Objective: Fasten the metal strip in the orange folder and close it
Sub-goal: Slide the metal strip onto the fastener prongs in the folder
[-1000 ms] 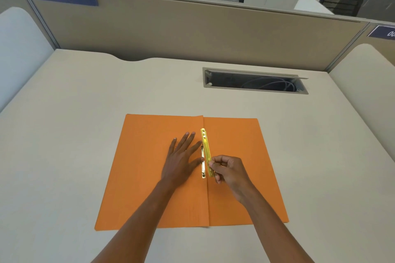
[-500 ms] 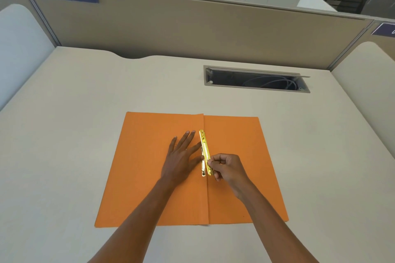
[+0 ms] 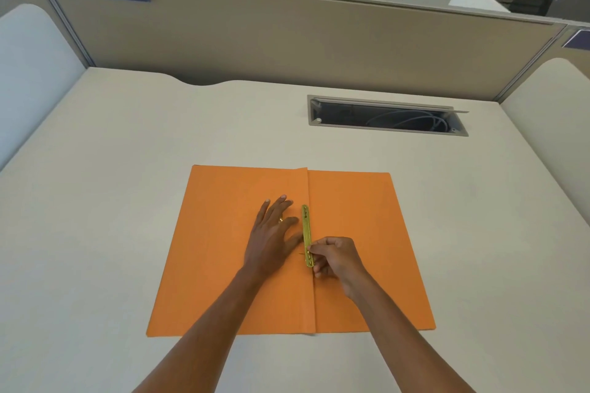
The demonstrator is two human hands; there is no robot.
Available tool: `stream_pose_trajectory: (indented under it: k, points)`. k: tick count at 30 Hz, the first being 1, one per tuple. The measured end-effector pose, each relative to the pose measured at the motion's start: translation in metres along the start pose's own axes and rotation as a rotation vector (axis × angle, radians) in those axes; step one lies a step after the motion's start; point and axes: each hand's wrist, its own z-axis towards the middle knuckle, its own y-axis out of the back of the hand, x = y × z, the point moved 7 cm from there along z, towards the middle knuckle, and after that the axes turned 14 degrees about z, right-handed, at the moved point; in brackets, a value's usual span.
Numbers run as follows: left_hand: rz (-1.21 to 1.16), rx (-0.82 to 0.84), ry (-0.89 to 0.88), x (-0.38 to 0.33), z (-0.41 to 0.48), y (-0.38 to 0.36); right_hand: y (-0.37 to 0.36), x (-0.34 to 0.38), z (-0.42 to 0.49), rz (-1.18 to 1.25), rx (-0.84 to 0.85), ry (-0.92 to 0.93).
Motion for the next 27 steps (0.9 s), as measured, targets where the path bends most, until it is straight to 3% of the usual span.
stream_pose_trajectory:
  k: [7, 11, 14, 27]
  points:
    - [-0.196, -0.045, 0.037, 0.003, -0.037, 0.022, 0.003, -0.003, 0.006, -0.005, -0.004, -0.009]
    - [-0.510, 0.096, 0.134, -0.004, -0.052, 0.020, 0.004, -0.003, 0.006, 0.029, 0.010, -0.017]
    - [-0.694, 0.106, 0.188, -0.013, -0.050, 0.021, 0.003, -0.001, 0.006, 0.055, 0.021, -0.035]
    - [-0.790, 0.092, 0.291, -0.018, -0.047, 0.011, 0.001, 0.015, 0.010, 0.051, 0.132, -0.162]
